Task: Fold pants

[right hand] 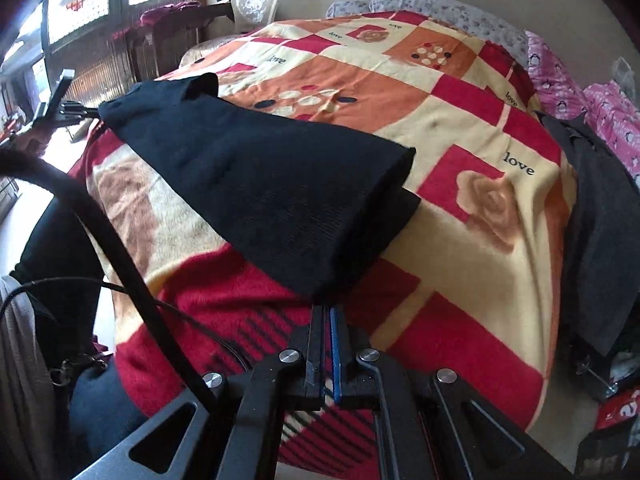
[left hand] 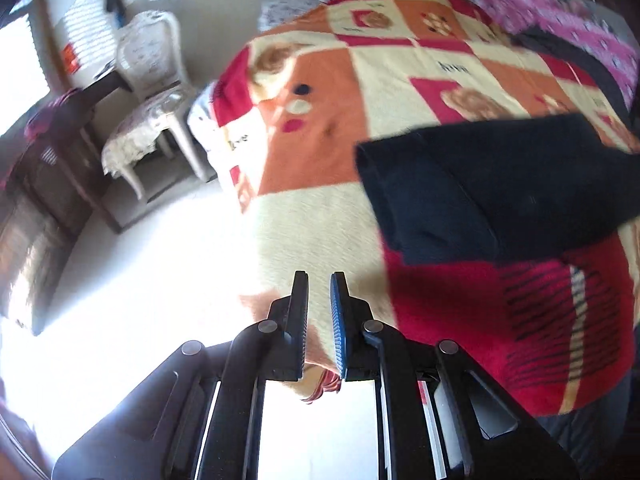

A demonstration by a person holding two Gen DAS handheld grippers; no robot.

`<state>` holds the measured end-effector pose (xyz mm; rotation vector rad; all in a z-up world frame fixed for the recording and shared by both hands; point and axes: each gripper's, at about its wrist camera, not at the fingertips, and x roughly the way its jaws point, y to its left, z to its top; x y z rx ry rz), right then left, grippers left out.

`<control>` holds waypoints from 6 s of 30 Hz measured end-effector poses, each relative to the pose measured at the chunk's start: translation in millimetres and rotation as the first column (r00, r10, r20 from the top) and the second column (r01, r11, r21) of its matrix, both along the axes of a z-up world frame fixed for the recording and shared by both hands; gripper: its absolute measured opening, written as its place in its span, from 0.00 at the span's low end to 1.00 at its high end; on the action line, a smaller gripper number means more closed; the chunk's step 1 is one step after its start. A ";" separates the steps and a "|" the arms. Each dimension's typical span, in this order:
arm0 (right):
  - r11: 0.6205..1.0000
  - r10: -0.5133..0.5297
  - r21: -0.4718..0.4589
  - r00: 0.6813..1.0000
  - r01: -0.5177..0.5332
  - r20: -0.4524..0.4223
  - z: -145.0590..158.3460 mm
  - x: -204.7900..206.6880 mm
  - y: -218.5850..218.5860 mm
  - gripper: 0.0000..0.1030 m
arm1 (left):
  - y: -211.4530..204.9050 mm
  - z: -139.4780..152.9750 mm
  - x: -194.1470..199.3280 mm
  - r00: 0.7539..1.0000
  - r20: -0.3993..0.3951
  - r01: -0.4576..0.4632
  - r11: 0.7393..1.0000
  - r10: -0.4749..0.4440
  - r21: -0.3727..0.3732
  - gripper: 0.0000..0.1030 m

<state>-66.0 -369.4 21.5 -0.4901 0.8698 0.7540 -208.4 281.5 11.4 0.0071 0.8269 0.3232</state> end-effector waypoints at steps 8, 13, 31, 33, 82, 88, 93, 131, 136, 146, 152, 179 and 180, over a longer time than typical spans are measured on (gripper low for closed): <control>0.941 -0.298 0.150 0.953 0.302 -0.053 45.8 25.1 -45.7 0.05 | -85.3 50.9 17.6 0.966 0.219 0.155 0.986 -0.138 -0.060 0.11; 0.867 -0.259 0.378 0.942 0.324 -0.215 67.7 47.2 -13.8 0.14 | -101.9 -5.6 75.4 0.989 0.030 0.145 0.983 -0.143 -0.115 0.11; 0.949 -0.288 0.061 0.931 0.309 -0.224 -3.1 134.0 92.5 0.20 | -75.2 -8.1 175.4 0.999 -0.004 0.033 0.990 -0.034 -0.137 0.12; 0.934 -0.320 0.080 0.916 0.348 -0.243 3.7 132.6 86.4 0.20 | -72.9 0.2 158.6 0.999 0.031 0.019 0.985 -0.014 -0.173 0.12; 0.874 0.008 0.469 0.960 0.128 -0.278 46.8 87.6 279.3 0.34 | -67.0 22.2 121.5 0.967 0.180 -0.114 0.940 0.178 -0.321 0.16; 0.839 -0.316 0.484 0.946 0.247 0.066 83.9 9.2 112.2 0.97 | -171.7 26.8 110.3 0.933 0.352 0.211 0.907 -0.075 -0.364 0.17; 0.649 -0.524 0.499 0.813 0.574 -0.254 59.9 0.6 -30.4 0.78 | -243.2 14.3 120.5 0.908 0.318 0.353 0.906 -0.271 -0.235 0.17; 0.331 -0.474 0.631 0.701 0.702 -0.533 -28.9 -3.7 -8.8 0.27 | -228.4 -3.3 135.4 0.958 0.224 0.248 0.912 -0.181 -0.326 0.17; 0.313 -0.500 0.645 0.698 0.697 -0.512 -29.8 -7.3 4.7 0.23 | -227.5 -4.3 136.7 0.960 0.216 0.245 0.911 -0.180 -0.332 0.17; 0.399 -0.529 0.594 0.705 0.698 -0.473 -19.9 8.2 17.3 0.27 | -227.8 -7.8 142.1 0.968 0.173 0.231 0.909 -0.180 -0.347 0.22; 0.469 -0.576 0.535 0.703 0.703 -0.418 -11.9 11.2 32.8 0.34 | -228.3 -8.4 141.1 0.969 0.174 0.229 0.910 -0.177 -0.345 0.23; 0.590 -0.517 0.571 0.810 0.571 -0.277 -17.0 -1.0 36.1 0.69 | -230.0 -7.0 141.7 0.933 0.213 0.356 0.841 -0.291 -0.407 0.62; 0.573 -0.523 0.588 0.807 0.572 -0.275 -18.2 -4.2 34.0 0.67 | -231.1 -6.7 141.2 0.933 0.214 0.354 0.844 -0.290 -0.402 0.62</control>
